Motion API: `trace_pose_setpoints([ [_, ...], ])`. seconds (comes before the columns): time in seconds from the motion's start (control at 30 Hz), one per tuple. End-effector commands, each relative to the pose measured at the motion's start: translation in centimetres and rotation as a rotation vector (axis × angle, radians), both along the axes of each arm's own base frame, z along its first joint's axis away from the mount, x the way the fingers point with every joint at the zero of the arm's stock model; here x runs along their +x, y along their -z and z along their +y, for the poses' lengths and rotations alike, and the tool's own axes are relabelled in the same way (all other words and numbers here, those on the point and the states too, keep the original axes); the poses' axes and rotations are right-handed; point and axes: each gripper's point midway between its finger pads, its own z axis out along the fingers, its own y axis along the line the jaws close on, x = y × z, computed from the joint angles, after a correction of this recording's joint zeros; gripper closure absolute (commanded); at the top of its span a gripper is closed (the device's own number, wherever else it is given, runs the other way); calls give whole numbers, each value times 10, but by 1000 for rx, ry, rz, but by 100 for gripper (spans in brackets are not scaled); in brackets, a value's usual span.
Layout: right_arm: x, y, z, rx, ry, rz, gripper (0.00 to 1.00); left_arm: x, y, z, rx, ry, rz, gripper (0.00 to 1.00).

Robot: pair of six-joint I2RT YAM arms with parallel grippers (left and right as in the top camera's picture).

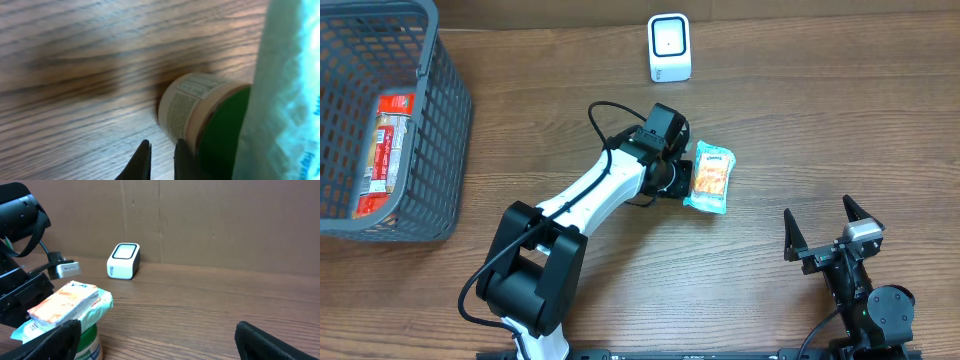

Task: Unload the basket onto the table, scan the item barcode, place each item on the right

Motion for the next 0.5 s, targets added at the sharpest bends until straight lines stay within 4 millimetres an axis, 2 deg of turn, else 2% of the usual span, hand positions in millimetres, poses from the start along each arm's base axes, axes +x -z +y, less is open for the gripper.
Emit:
trace_pose_setpoints([
  [0.0, 0, 2, -1, -4, 3, -2, 0, -13, -6, -13, -69, 15, 50, 92],
  [0.33, 0, 2, -1, -4, 3, -2, 0, -23, -10, -26, -111, 48, 76, 93],
  [0.47, 0, 2, -1, -4, 3, -2, 0, -21, -8, -24, -89, 43, 62, 92],
])
